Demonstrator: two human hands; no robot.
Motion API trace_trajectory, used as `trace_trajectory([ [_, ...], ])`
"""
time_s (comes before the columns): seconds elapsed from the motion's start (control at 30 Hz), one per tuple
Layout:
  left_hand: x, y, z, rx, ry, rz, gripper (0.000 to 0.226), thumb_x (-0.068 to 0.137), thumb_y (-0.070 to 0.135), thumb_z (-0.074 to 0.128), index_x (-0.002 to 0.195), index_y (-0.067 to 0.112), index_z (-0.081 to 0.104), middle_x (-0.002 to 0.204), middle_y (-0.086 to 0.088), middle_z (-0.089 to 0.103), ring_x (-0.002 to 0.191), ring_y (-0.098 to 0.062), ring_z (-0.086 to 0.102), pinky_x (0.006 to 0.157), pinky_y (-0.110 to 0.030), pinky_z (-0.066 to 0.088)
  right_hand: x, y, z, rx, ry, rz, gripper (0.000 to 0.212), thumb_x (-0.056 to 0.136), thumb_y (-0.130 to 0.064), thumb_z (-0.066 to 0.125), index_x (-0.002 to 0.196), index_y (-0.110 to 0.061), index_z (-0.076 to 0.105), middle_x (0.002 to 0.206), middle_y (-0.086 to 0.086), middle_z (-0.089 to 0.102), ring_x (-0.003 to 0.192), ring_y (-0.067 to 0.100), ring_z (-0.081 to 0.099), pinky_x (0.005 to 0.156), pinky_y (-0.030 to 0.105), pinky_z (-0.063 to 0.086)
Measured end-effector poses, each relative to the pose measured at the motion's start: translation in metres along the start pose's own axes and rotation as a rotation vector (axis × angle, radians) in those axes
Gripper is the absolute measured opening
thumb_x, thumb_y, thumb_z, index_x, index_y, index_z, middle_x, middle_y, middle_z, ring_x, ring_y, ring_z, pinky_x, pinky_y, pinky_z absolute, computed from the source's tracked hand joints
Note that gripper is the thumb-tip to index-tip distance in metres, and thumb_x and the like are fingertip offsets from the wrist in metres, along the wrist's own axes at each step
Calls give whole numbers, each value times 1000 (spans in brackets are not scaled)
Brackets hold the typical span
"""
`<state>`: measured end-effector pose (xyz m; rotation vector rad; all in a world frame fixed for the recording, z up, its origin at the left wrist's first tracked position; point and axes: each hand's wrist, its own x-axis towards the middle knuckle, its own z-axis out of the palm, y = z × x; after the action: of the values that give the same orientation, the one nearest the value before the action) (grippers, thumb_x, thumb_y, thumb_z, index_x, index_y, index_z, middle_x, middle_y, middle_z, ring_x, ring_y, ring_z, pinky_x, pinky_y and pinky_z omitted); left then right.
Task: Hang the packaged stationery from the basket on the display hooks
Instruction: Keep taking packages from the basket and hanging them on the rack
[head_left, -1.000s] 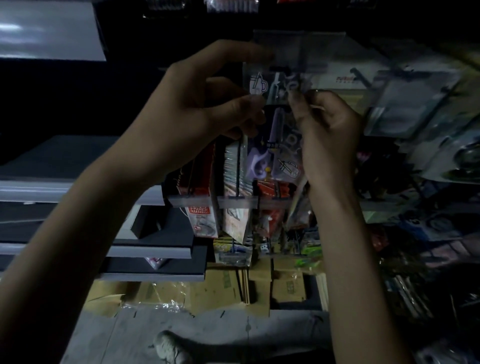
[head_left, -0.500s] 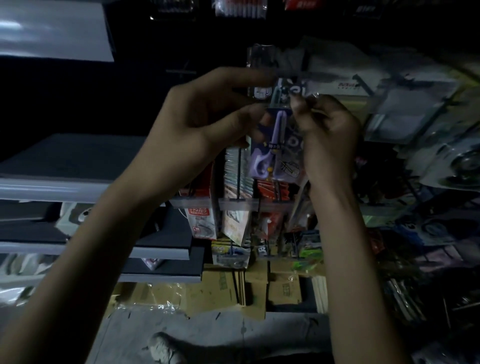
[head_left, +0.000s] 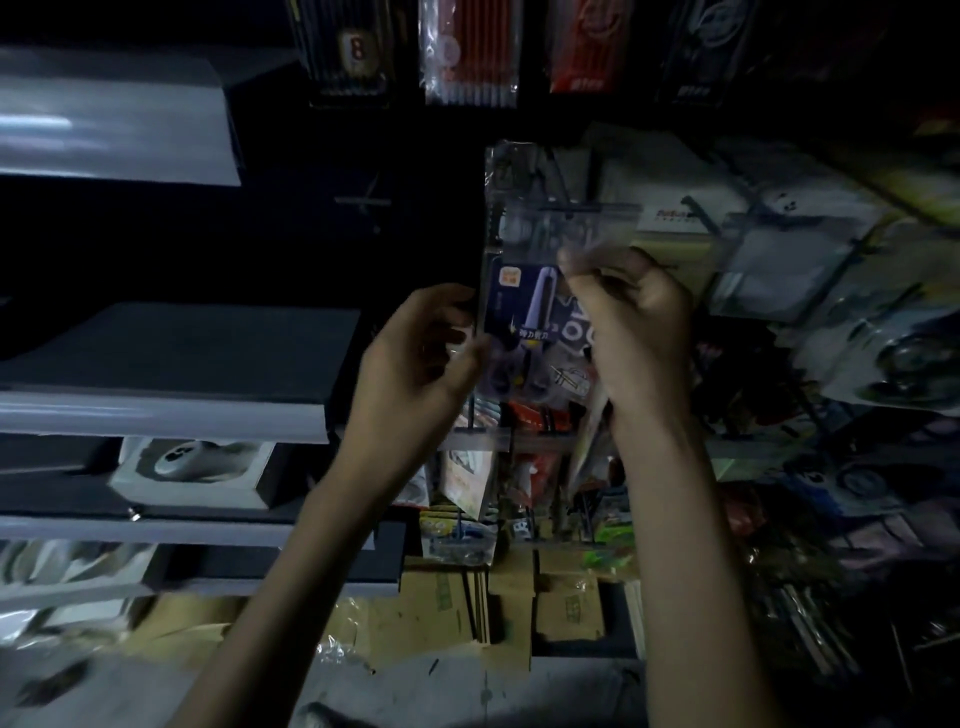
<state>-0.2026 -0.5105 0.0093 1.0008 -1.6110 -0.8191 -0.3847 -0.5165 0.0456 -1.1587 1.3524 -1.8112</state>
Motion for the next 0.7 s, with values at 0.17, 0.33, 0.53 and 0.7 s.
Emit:
trace_trajectory([
  [0.17, 4, -8, 19, -74, 38, -48, 21, 98, 12, 73, 117, 20, 70, 100, 4, 77, 94, -14, 75, 81, -35, 62, 0, -2, -5, -33, -13, 30, 16, 91, -19, 78, 101, -8, 75, 95, -1, 78, 88, 4, 74, 70, 13, 52],
  [0.33, 6, -12, 21, -154, 115, -82, 12, 96, 6, 74, 103, 16, 75, 93, 2, 78, 87, -15, 75, 76, -29, 59, -10, 1, -17, -196, -27, -6, 11, 89, -28, 81, 93, -21, 73, 88, -6, 78, 84, 4, 74, 69, 26, 56],
  [0.53, 4, -13, 20, -202, 119, -115, 9, 96, 4, 73, 104, 6, 72, 93, -5, 77, 84, -14, 74, 75, -23, 58, -32, 4, -25, -589, 23, -42, 18, 92, -48, 74, 100, -32, 72, 85, -18, 72, 75, -1, 68, 70, 40, 60],
  [0.7, -2, -20, 25, -105, 108, -78, 13, 91, 29, 75, 100, 21, 73, 93, 7, 77, 87, -8, 74, 75, -17, 54, -38, 12, -25, -741, 33, -49, 21, 92, -54, 70, 97, -34, 69, 79, -23, 67, 70, -8, 62, 59, 25, 51],
])
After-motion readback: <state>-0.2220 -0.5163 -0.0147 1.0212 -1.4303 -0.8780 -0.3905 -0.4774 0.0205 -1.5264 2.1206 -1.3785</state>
